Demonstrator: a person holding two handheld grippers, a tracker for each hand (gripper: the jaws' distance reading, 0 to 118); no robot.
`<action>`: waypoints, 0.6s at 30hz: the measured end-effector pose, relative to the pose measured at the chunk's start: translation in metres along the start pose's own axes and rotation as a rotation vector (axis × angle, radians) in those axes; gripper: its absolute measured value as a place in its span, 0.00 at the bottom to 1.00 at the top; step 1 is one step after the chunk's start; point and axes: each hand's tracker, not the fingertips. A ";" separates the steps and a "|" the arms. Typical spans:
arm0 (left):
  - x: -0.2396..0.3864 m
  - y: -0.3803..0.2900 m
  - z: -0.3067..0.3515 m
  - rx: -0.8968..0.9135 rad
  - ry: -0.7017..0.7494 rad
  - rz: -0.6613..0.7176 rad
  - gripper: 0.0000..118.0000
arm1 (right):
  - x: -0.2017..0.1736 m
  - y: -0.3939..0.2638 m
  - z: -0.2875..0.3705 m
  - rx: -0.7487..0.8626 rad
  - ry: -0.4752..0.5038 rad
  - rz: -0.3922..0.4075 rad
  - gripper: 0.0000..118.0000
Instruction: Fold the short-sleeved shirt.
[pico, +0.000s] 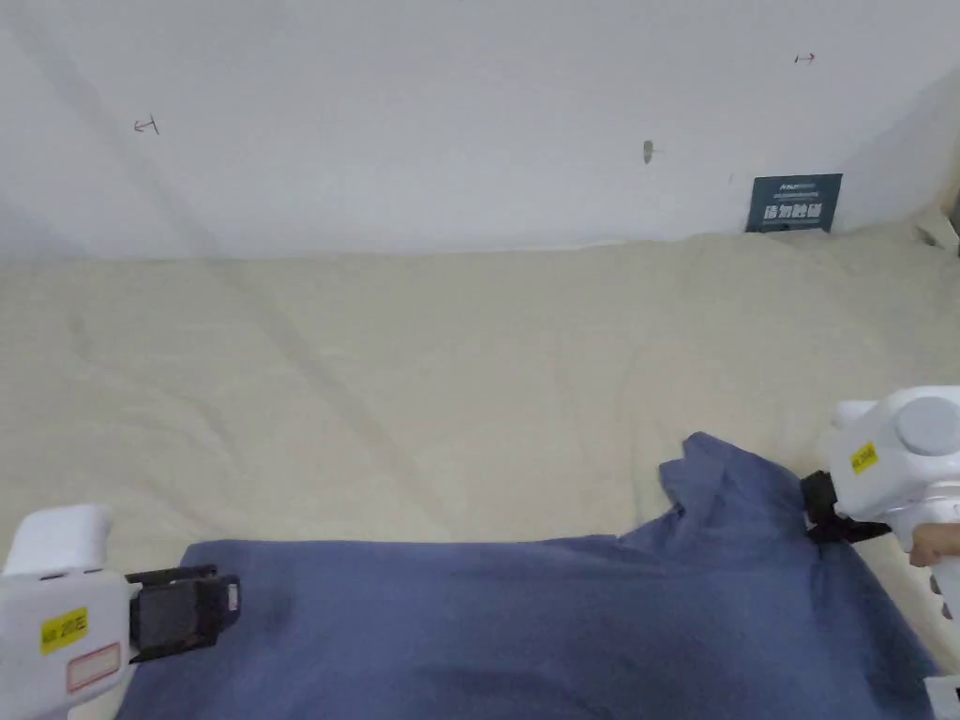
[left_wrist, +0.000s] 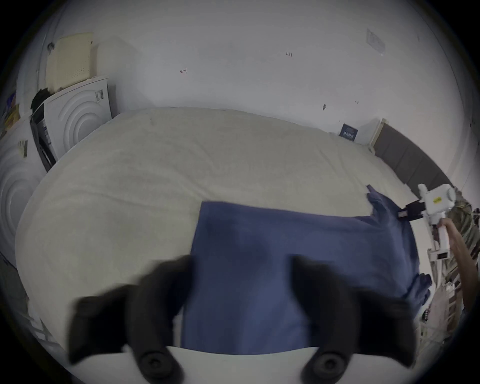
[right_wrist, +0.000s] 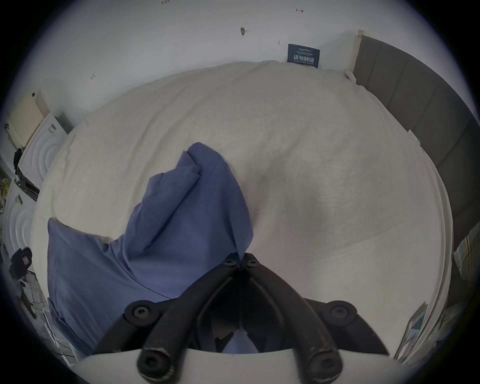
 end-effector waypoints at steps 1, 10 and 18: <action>-0.001 0.011 -0.013 -0.012 0.009 -0.006 0.95 | -0.002 -0.008 0.005 0.003 0.004 0.007 0.00; -0.010 0.063 -0.132 -0.223 0.059 0.020 0.88 | 0.004 -0.006 0.003 0.002 0.031 -0.005 0.00; 0.002 0.058 -0.134 -0.225 0.107 -0.036 0.04 | 0.001 -0.007 0.010 0.013 0.027 0.013 0.00</action>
